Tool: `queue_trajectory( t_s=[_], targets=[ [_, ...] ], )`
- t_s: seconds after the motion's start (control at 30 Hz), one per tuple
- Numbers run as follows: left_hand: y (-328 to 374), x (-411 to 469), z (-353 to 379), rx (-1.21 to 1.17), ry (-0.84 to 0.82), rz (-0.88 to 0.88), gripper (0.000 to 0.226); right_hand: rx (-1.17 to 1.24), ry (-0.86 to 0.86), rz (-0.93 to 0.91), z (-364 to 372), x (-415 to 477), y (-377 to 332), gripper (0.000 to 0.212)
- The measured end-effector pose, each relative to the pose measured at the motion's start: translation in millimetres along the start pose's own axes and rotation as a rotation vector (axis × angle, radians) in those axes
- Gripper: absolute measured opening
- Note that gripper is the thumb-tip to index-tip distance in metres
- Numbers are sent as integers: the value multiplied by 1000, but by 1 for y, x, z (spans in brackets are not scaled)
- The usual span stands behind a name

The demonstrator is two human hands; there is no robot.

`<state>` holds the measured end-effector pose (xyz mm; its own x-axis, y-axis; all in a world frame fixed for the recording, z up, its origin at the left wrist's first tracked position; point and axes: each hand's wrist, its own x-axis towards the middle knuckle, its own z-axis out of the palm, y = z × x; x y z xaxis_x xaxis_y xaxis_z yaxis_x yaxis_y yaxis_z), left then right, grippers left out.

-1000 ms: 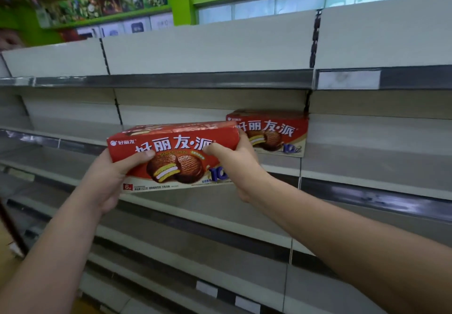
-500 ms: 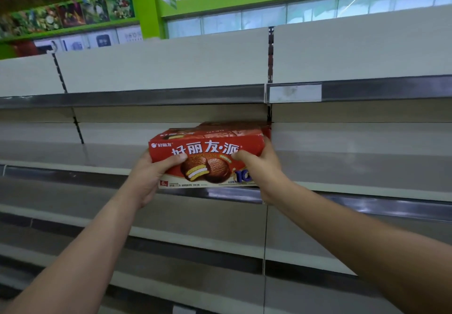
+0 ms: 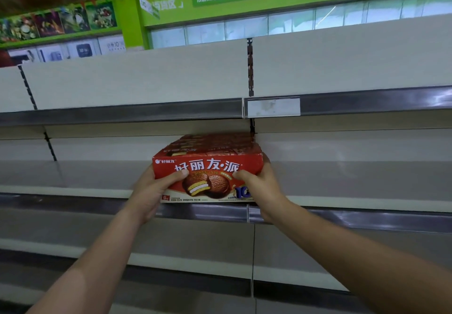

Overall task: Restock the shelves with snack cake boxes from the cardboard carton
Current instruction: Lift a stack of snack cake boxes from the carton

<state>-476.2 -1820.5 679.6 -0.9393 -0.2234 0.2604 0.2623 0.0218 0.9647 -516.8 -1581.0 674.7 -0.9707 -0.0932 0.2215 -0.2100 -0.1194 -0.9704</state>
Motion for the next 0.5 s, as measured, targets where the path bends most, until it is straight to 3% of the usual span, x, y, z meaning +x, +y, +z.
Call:
queue_trajectory(
  t_s=[0.2, 0.5],
  targets=[
    [-5, 13, 0, 27, 20, -7, 73, -14, -2, 1, 1, 10, 8, 65],
    [-9, 20, -7, 77, 18, -39, 101, 23, -43, 71, -2, 13, 9, 63]
  ],
)
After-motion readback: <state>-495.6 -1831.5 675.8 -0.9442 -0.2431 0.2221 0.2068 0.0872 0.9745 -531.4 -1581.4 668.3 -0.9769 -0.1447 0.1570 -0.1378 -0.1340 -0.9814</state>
